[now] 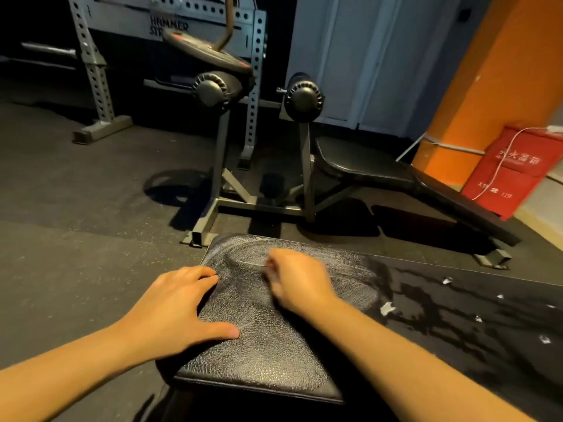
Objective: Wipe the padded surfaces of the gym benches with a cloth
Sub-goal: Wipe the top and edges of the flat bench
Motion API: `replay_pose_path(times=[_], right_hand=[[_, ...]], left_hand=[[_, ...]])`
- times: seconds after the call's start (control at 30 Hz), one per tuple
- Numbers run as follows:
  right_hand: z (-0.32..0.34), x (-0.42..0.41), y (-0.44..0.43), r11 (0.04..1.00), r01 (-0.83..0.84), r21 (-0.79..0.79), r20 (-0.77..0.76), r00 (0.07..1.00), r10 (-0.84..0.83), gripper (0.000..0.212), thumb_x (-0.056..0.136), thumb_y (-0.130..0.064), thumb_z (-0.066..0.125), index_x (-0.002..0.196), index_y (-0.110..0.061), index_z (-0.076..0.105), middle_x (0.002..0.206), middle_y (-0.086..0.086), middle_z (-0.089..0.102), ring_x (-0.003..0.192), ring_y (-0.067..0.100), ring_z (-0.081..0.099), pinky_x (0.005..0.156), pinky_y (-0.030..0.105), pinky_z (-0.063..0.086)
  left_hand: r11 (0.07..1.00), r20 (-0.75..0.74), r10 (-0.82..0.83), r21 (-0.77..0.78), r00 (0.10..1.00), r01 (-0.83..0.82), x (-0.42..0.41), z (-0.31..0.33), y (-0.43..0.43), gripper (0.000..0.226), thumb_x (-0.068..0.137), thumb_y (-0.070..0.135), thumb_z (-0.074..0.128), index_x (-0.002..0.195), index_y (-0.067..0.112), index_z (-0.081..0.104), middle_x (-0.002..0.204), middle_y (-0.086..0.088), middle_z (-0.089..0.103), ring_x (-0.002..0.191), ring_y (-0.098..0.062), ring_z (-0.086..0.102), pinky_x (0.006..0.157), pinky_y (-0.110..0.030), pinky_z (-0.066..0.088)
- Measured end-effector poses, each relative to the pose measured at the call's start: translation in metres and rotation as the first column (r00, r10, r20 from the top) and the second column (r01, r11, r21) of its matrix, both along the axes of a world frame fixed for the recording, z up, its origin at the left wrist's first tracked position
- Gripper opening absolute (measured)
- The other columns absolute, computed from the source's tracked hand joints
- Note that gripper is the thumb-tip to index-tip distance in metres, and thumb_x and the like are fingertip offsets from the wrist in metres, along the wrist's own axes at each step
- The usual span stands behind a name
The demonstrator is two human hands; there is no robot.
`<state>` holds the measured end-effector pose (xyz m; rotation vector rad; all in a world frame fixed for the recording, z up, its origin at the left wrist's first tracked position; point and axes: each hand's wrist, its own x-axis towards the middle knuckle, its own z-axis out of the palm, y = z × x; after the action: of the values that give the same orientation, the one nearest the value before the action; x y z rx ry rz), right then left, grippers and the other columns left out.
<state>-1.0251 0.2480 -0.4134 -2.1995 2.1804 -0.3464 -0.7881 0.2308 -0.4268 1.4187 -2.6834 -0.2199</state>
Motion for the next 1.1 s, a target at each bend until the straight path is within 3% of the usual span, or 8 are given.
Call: replay_pose_path(times=[0.1,0.2,0.3,0.5,0.6,0.77,1.0,1.1], right_hand=[[0.006,-0.105,0.029,0.935,0.354,-0.024,-0.152,0.923,-0.353,0.012,0.093,-0.033,0.055,0.099,-0.022,0.057,0.105,0.003,0.07,0.099,0.031,0.067,0.075,0.038,0.049],[0.008,-0.12,0.024,0.872,0.486,-0.062,-0.199,0.85,-0.488,0.015,0.093,-0.025,0.057,0.102,-0.013,0.056,0.108,0.012,0.07,0.099,0.036,0.067,0.073,0.038,0.047],[0.001,-0.045,-0.005,0.908,0.416,-0.047,-0.069,0.906,-0.419,0.012,0.09,-0.016,0.058,0.101,-0.014,0.06,0.1,0.008,0.071,0.093,0.033,0.068,0.065,0.034,0.04],[0.0,0.057,0.053,0.996,-0.089,0.012,-0.014,0.996,0.089,0.015,0.099,-0.031,0.057,0.11,-0.022,0.058,0.107,0.0,0.068,0.095,0.027,0.065,0.075,0.038,0.051],[-0.001,-0.025,0.086,0.992,0.12,0.035,-0.133,0.984,-0.114,0.017,0.09,-0.034,0.062,0.104,-0.027,0.055,0.106,-0.003,0.069,0.099,0.027,0.067,0.079,0.039,0.052],[0.013,-0.125,0.085,0.82,0.567,-0.081,-0.213,0.793,-0.57,0.017,0.091,-0.02,0.058,0.106,-0.012,0.058,0.109,0.014,0.07,0.1,0.036,0.068,0.075,0.038,0.049],[0.003,0.025,0.114,0.989,0.098,0.114,-0.041,0.995,-0.094,0.009,0.098,-0.024,0.058,0.104,-0.018,0.057,0.101,0.004,0.065,0.09,0.029,0.064,0.068,0.035,0.042],[0.008,-0.042,0.138,0.957,0.266,0.112,-0.141,0.958,-0.25,0.014,0.09,-0.029,0.062,0.102,-0.024,0.059,0.106,0.0,0.069,0.101,0.029,0.066,0.076,0.038,0.049]], left_hand=[[1.0,0.006,-0.012,0.0,1.0,0.012,-0.001,0.0,-0.003,0.133,0.054,0.11,0.031,0.155,0.025,0.042,0.156,0.016,0.038,0.143,-0.006,0.034,0.119,-0.032,0.028],[1.0,0.039,-0.025,0.011,0.999,0.025,-0.004,0.004,-0.005,0.131,0.053,0.109,0.037,0.152,0.024,0.046,0.15,0.016,0.042,0.138,-0.006,0.038,0.116,-0.032,0.032],[0.999,0.076,-0.036,0.025,0.996,0.034,-0.007,0.01,-0.007,0.13,0.052,0.108,0.038,0.15,0.024,0.049,0.146,0.015,0.044,0.134,-0.008,0.041,0.114,-0.034,0.035],[0.999,0.116,-0.033,0.004,0.993,0.033,-0.009,0.013,-0.007,0.131,0.047,0.11,0.029,0.14,0.022,0.06,0.144,0.01,0.05,0.13,-0.012,0.047,0.107,-0.035,0.041],[1.0,0.12,-0.026,0.017,0.992,0.024,-0.007,0.012,-0.004,0.13,0.054,0.107,0.037,0.151,0.02,0.048,0.153,0.008,0.045,0.139,-0.013,0.042,0.113,-0.037,0.039],[0.999,0.102,-0.014,0.052,0.995,0.009,-0.006,0.009,0.0,0.138,0.049,0.109,0.029,0.154,0.02,0.044,0.157,0.006,0.041,0.143,-0.014,0.039,0.116,-0.039,0.036],[0.99,0.032,-0.136,0.029,0.99,0.135,-0.044,0.02,0.016,0.113,0.058,0.09,0.037,0.151,0.027,0.048,0.157,0.007,0.042,0.144,-0.017,0.036,0.116,-0.037,0.03],[0.974,0.038,-0.224,0.026,0.974,0.223,-0.057,0.02,0.025,0.122,0.052,0.097,0.026,0.149,0.028,0.05,0.152,0.01,0.045,0.14,-0.014,0.04,0.114,-0.034,0.032]])
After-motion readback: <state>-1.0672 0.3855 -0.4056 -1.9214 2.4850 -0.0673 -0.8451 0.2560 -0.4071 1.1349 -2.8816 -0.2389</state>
